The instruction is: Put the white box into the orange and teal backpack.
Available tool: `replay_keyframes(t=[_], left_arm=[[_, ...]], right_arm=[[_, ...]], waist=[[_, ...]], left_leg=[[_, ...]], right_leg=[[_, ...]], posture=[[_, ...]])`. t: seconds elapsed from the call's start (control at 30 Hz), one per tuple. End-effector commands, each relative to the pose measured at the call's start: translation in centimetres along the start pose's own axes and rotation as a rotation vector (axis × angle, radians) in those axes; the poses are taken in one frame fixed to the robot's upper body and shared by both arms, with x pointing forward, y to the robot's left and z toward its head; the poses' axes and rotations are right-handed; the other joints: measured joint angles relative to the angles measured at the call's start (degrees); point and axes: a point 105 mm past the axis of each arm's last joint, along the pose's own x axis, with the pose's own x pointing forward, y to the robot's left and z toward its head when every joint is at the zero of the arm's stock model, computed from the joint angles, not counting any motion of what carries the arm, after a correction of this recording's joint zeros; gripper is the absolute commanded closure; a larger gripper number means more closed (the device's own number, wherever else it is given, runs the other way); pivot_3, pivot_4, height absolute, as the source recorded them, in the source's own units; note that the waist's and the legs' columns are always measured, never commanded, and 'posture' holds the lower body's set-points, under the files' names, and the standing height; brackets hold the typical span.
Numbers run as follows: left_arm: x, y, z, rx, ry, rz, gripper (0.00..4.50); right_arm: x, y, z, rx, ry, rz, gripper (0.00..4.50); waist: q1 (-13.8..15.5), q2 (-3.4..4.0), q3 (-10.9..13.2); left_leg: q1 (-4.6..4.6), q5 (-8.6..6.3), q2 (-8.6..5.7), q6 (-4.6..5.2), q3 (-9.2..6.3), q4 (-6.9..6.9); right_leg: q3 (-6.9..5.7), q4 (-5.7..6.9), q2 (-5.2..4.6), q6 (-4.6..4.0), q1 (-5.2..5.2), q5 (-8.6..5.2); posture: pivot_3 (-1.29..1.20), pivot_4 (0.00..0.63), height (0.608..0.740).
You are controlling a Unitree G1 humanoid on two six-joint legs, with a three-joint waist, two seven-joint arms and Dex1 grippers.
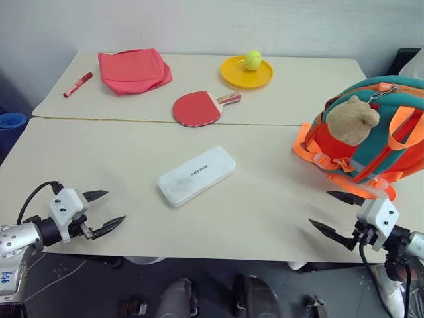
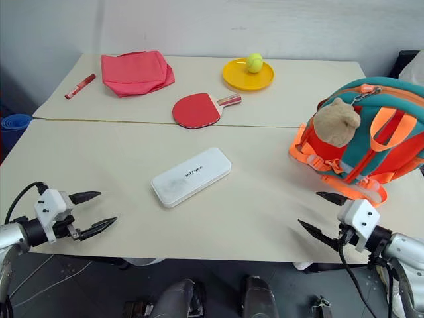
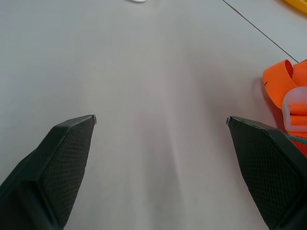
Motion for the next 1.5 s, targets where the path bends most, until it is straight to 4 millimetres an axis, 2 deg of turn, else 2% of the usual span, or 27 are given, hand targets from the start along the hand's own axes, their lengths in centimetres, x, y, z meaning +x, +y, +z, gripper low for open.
replay_keyframes(t=[0.03,0.13,0.17,0.2,0.3,0.4,0.5,0.57,0.6,0.67,0.73,0.8,0.97,1.1,1.3,1.5], left_arm=[[0.0,0.2,0.8,0.019,-0.026,0.002,0.00],[0.6,-0.1,2.1,-0.034,-0.074,-0.026,0.00],[0.8,-0.2,2.5,-0.048,-0.078,-0.037,0.00],[1.0,-0.2,3.2,-0.046,-0.090,-0.031,0.19],[1.6,-0.2,3.8,-0.036,-0.082,0.047,0.94],[3.0,-1.7,3.4,-0.099,-0.070,0.058,1.88],[4.0,-2.7,3.2,-0.138,-0.063,0.037,2.88],[5.3,-3.1,3.8,-0.163,-0.081,0.012,3.41],[5.8,-3.1,4.0,-0.168,-0.087,0.008,3.43],[6.4,-2.8,4.2,-0.182,-0.090,0.020,3.93],[7.0,-2.9,4.4,-0.200,-0.088,0.003,4.47],[7.4,-3.4,4.5,-0.202,-0.080,-0.024,4.47],[8.2,-3.4,4.7,-0.210,-0.079,-0.024,4.47],[8.5,-3.7,5.4,-0.208,-0.113,-0.040,4.47],[8.4,-4.0,5.7,-0.201,-0.119,-0.064,4.47],[8.4,-4.9,5.7,-0.196,-0.110,-0.131,4.47]], right_arm=[[0.1,-0.3,1.3,-0.038,-0.031,0.016,0.02],[1.5,-0.3,2.6,-0.028,-0.075,0.026,0.02],[2.2,-0.3,3.3,-0.047,-0.079,0.045,0.20],[3.2,-0.3,4.1,-0.063,-0.071,0.070,0.41],[5.9,-0.8,6.2,-0.142,-0.031,0.089,1.33],[10.2,-2.0,8.6,-0.105,-0.004,0.019,2.37],[13.8,-2.4,9.2,-0.056,0.037,-0.016,3.45],[18.0,-2.9,8.9,-0.096,0.103,-0.029,3.97],[19.4,-3.0,9.4,-0.095,0.103,-0.034,4.00],[21.2,-2.8,9.9,-0.082,0.091,-0.001,4.49],[22.3,-2.7,10.0,-0.057,0.081,0.032,4.50],[23.1,-2.4,9.8,-0.037,0.079,0.071,4.50],[24.0,-1.6,9.8,-0.005,0.048,0.135,4.50],[23.5,-0.3,9.7,0.010,0.039,0.204,4.50],[20.5,1.7,9.6,0.027,0.033,0.284,4.50],[16.4,3.8,7.3,0.060,0.124,0.321,4.50]], waist=[[0.01,0.00,0.00],[0.00,0.00,0.00],[-0.01,0.00,0.00],[-0.09,0.00,0.00],[-0.36,0.02,0.01],[-0.78,0.04,0.01],[-0.84,-0.03,-0.02],[0.44,-0.08,-0.05],[-0.05,-0.10,-0.06],[-1.02,-0.11,-0.07],[-1.49,-0.12,-0.07],[-1.50,-0.12,-0.07],[-1.60,-0.12,-0.07],[-1.58,-0.12,-0.07],[-1.47,-0.12,-0.07],[-1.38,-0.12,-0.08]], left_leg=[[0.00,0.00,0.00,0.01,0.00,0.00],[0.00,0.00,0.00,0.01,0.00,0.03],[0.00,0.00,0.00,0.01,-0.01,0.06],[-0.01,0.00,0.01,0.00,-0.01,0.10],[-0.01,-0.02,0.01,-0.04,-0.01,0.15],[-0.02,0.02,0.03,0.01,0.00,0.14],[-0.12,0.13,0.04,0.13,-0.01,0.15],[-0.35,0.16,0.04,0.12,-0.04,0.19],[-0.65,0.23,-0.03,0.23,-0.06,0.31],[-0.78,0.39,-0.13,0.47,0.24,0.45],[-0.76,0.46,-0.14,0.44,0.22,0.43],[-0.78,0.47,-0.12,0.39,0.18,0.38],[-0.87,0.48,-0.13,0.40,0.18,0.39],[-0.85,0.53,-0.10,0.38,0.16,0.43],[-0.90,0.53,-0.08,0.34,0.06,0.41],[-0.89,0.52,-0.07,0.33,0.05,0.41]], right_leg=[[0.00,0.00,0.00,0.00,0.00,0.00],[0.00,0.02,0.00,0.00,0.00,0.00],[0.00,0.05,0.00,0.00,0.00,0.00],[0.01,0.08,0.00,0.00,0.00,0.00],[0.08,0.18,-0.03,0.00,-0.05,0.00],[0.09,0.21,-0.01,-0.02,-0.09,-0.01],[0.05,0.28,0.02,-0.09,-0.23,-0.05],[-0.01,0.54,0.09,-0.13,-0.43,-0.07],[0.00,0.69,0.04,-0.13,-0.71,-0.07],[-0.02,0.72,0.03,0.06,-0.85,0.06],[0.01,0.79,0.00,0.09,-0.86,0.11],[-0.01,0.78,0.11,0.04,-0.88,0.08],[-0.01,0.74,0.36,0.04,-0.90,0.08],[0.01,0.79,0.35,0.05,-0.90,0.08],[0.03,0.75,0.27,0.04,-0.90,0.07],[0.03,0.74,0.16,0.04,-0.89,0.07]], posture=[[0.00,0.150,0.740],[0.00,0.150,0.740],[0.00,0.150,0.740],[0.00,0.150,0.740],[0.00,0.150,0.740],[0.00,0.150,0.740],[0.00,0.150,0.740],[0.00,0.150,0.740],[0.00,0.150,0.740],[0.00,0.150,0.740],[0.00,0.150,0.740],[0.00,0.150,0.740],[0.00,0.150,0.740],[0.00,0.150,0.740],[0.00,0.150,0.740],[0.00,0.150,0.740]])
